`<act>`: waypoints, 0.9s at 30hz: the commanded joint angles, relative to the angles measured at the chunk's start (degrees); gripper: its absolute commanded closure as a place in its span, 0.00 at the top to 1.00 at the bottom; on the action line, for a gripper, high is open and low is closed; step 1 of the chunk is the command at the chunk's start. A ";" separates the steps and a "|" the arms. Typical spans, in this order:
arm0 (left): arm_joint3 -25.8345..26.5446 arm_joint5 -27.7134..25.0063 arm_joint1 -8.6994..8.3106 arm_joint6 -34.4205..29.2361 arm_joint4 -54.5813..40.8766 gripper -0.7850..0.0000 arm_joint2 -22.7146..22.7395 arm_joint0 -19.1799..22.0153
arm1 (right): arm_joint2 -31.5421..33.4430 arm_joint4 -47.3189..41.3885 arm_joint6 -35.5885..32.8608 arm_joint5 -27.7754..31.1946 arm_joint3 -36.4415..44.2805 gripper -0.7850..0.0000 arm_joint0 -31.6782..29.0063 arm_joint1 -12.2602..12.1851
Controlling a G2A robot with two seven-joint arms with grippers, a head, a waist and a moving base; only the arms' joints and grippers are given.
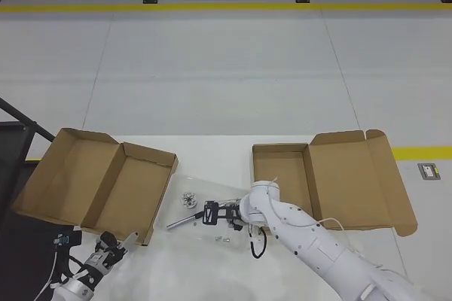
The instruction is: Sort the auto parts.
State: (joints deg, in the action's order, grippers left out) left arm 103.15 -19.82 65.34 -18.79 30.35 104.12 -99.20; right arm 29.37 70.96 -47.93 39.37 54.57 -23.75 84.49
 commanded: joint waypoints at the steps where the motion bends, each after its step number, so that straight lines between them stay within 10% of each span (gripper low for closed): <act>1: 0.00 0.00 0.00 0.00 0.00 1.00 0.00 0.00 | -0.20 0.14 0.17 -0.10 -0.84 0.45 0.25 0.34; 10: 0.00 0.00 0.00 0.00 0.00 1.00 0.00 0.00 | -0.74 0.59 -0.02 0.11 -3.49 0.41 1.02 1.63; 20: 0.00 0.00 0.00 0.00 0.00 1.00 0.00 0.00 | -1.16 1.12 -0.52 0.11 -6.01 0.00 1.59 2.92; 27: 0.00 0.00 0.00 0.00 0.00 1.00 0.00 0.00 | 1.34 2.99 4.28 0.22 -2.56 0.00 1.81 1.96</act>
State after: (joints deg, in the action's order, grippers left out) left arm 103.15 -19.82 65.34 -18.79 30.35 104.12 -99.20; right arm 30.07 73.43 -44.37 39.53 50.94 -21.80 86.84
